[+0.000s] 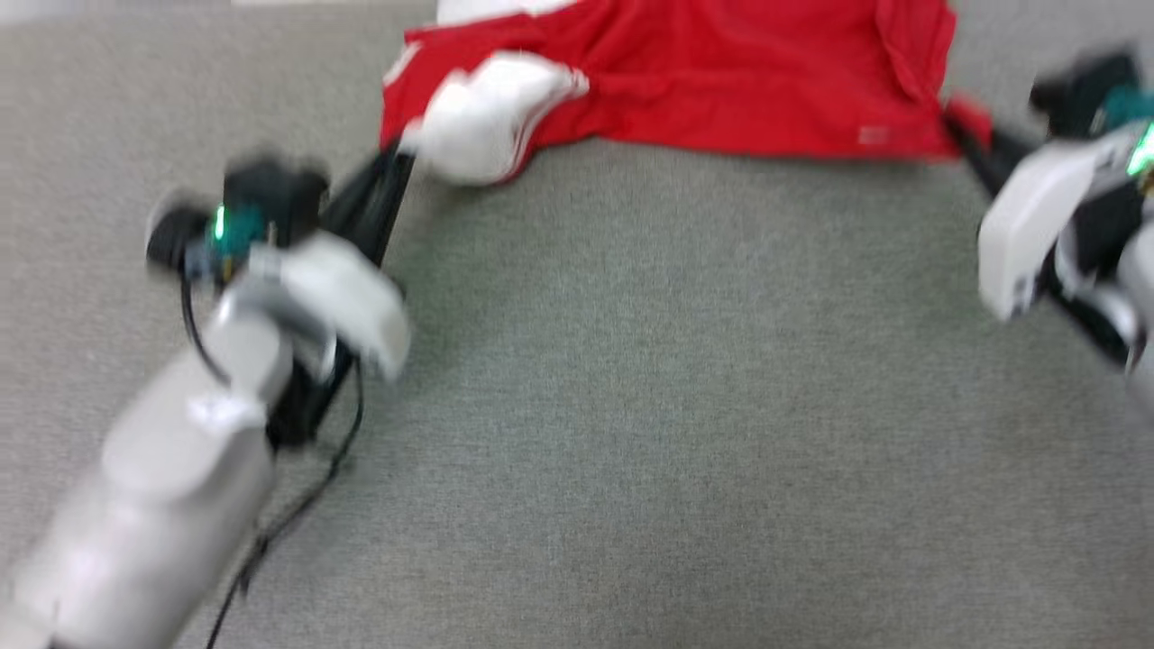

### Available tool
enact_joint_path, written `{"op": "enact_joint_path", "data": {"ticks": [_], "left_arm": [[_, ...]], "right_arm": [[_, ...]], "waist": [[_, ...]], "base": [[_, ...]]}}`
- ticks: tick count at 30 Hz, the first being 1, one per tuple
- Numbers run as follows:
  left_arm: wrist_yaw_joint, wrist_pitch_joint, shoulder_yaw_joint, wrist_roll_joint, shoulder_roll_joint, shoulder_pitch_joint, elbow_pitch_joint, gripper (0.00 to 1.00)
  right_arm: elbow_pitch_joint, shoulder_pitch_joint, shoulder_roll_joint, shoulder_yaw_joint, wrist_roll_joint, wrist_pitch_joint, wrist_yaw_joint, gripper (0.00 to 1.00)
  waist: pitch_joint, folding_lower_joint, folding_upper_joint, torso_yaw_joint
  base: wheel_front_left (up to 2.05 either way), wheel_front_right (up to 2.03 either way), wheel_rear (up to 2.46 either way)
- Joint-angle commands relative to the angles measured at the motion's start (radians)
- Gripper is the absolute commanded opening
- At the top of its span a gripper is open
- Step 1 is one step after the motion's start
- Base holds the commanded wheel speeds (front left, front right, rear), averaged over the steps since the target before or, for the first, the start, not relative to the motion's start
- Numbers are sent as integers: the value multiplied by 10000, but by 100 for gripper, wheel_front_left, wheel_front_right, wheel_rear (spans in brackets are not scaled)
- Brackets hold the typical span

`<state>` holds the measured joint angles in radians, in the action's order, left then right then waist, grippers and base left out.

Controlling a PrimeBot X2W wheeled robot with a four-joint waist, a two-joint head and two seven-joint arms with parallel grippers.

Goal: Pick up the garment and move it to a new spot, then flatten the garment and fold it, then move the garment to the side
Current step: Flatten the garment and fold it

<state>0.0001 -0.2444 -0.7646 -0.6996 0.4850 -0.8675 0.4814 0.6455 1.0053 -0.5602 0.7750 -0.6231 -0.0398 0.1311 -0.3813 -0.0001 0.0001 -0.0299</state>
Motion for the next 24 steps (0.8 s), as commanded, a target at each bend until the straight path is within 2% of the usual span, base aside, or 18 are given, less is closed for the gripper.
{"op": "enact_joint_path", "data": {"ticks": [1,6,10,16,22,24], "left_arm": [[291,-52,-17,-68,292,888,-434,0],[1007,48,-223,-478,825,3204,-1700,0],[1470,131,-319,-920,1174,4835,-2501,0],[2393,176,-416,-1506,1597,7005,-3706,0],[3079,221,-601,-2002,1813,8744,-4674,0],[3157,240,-644,-2096,1792,8981,-4795,0]], "right_arm": [[-239,-688,-121,56,-139,97,-7,0],[-816,-2407,-378,-103,-572,215,-7,0],[-1228,-3772,-623,-494,-794,264,-7,0],[-2075,-5827,-973,-1130,-797,67,-7,0],[-3170,-7980,-1327,-2129,-584,-421,-7,0],[-3340,-8353,-1362,-2338,-543,-522,-7,0]], "waist": [[539,1,-1,61],[1349,1,-1,128],[1928,1,-1,172],[2665,1,-1,174],[3213,1,-1,124],[3287,1,-1,113]], "base": [[0,0,0],[0,0,0],[0,0,0],[0,0,0],[0,0,0],[0,0,0]]}}
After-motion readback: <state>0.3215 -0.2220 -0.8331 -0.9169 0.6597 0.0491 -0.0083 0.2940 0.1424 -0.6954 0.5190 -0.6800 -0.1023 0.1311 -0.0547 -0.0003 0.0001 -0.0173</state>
